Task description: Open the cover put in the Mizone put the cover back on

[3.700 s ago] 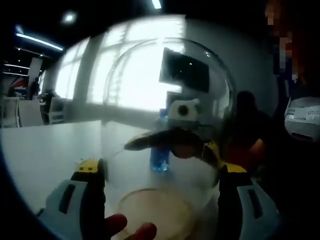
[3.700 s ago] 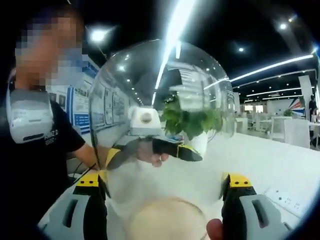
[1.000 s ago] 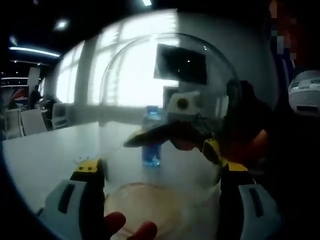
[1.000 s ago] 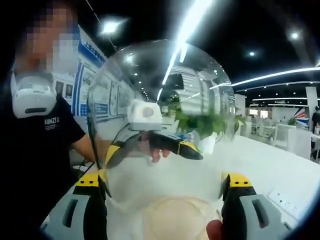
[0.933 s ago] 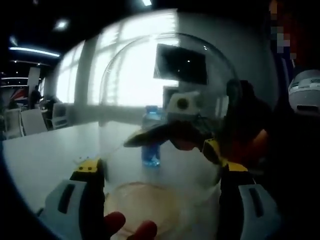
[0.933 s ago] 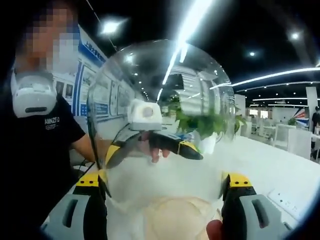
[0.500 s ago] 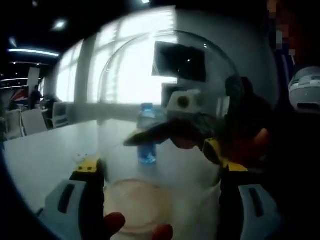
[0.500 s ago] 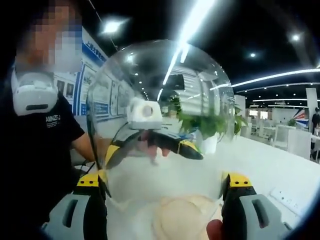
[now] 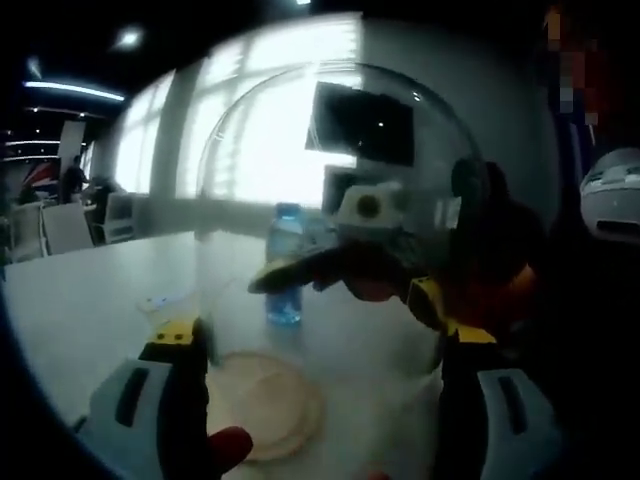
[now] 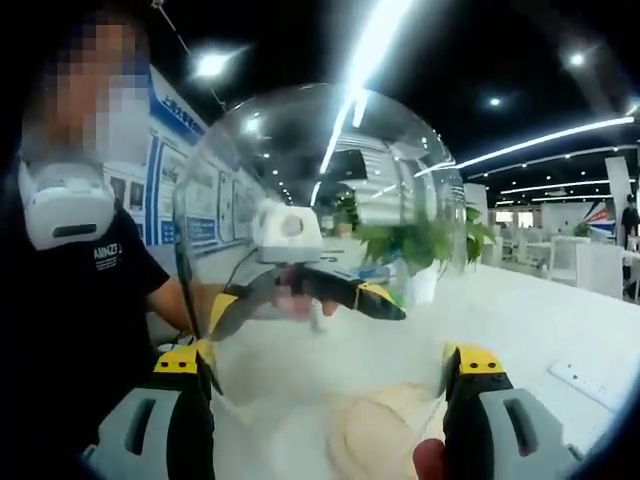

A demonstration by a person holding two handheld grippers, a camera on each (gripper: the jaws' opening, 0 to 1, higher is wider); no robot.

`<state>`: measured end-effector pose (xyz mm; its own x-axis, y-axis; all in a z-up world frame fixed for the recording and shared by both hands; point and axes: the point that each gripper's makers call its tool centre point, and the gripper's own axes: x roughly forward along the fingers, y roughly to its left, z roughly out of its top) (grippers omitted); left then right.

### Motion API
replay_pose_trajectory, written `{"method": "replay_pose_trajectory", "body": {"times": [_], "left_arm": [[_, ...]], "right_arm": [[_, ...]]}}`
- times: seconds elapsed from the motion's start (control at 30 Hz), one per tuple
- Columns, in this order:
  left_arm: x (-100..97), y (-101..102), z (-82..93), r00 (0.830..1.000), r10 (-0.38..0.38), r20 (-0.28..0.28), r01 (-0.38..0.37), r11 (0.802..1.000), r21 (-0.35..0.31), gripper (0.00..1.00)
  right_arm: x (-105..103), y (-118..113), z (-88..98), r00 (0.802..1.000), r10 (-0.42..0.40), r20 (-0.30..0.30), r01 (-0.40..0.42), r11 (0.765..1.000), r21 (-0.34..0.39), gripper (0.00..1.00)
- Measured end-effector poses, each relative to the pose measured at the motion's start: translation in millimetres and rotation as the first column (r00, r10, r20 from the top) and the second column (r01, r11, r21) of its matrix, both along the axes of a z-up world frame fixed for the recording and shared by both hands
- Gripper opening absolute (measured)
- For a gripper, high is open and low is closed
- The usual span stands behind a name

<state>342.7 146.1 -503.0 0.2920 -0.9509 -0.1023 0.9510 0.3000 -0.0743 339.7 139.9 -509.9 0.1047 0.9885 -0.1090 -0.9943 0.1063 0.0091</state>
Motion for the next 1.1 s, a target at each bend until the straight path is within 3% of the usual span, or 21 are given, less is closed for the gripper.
{"method": "replay_pose_trajectory", "body": {"times": [0.3, 0.67, 1.1], "left_arm": [[-14.7, 1, -2.7, 0.999, -0.005, 0.035, 0.004, 1.0, 0.002, 0.84], [-33.0, 0, -4.2, 0.998, 0.003, 0.065, -0.004, 1.0, 0.019, 0.84], [-53.7, 4, -1.2, 0.998, 0.013, 0.068, -0.011, 1.0, -0.028, 0.84]], "right_arm": [[-14, 1, -3.7, 1.0, -0.006, 0.03, 0.007, 0.999, -0.05, 0.9], [-32, -1, -4.7, 0.999, 0.001, 0.043, 0.0, 1.0, -0.028, 0.9], [-47, 1, -4.6, 0.999, -0.009, 0.032, 0.008, 1.0, 0.003, 0.9]]}}
